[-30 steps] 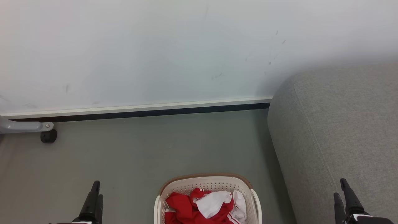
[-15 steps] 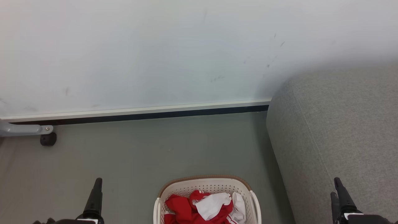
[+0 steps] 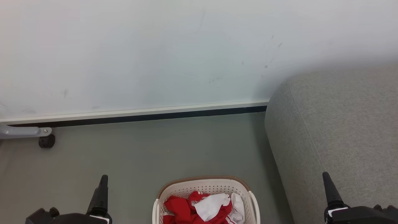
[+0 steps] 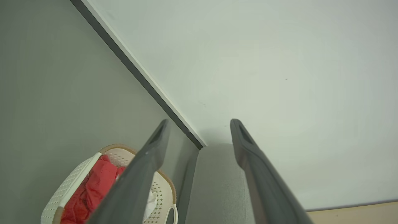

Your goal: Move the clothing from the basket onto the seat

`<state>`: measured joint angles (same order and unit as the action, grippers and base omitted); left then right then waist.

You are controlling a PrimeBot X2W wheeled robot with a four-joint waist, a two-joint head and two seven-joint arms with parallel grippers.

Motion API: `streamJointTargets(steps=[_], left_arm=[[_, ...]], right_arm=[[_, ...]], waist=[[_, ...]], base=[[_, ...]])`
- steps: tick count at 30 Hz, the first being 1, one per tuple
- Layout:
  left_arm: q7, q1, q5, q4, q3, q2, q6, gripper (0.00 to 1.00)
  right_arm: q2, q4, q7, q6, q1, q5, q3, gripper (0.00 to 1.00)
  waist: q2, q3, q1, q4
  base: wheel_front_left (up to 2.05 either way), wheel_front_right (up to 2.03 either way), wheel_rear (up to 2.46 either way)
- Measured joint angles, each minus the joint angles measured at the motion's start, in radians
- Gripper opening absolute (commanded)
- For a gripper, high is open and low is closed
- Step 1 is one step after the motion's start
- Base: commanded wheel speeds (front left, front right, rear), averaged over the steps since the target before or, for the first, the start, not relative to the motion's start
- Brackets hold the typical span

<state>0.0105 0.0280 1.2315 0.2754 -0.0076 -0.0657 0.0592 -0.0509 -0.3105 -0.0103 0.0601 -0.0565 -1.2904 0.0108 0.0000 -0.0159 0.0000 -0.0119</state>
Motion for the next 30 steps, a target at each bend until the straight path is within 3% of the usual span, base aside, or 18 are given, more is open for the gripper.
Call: streamJointTargets(steps=[30], left_arm=[[-0.092, -0.037, -0.449, -0.04, -0.069, -0.055, -0.07, 1.0]], right_arm=[[-0.049, 0.0, 0.092, -0.065, -0.02, 0.397, 0.178, 1.0]], waist=[[0.0, -0.013, 0.0, -0.014]], base=[[0.0, 0.0, 0.0]])
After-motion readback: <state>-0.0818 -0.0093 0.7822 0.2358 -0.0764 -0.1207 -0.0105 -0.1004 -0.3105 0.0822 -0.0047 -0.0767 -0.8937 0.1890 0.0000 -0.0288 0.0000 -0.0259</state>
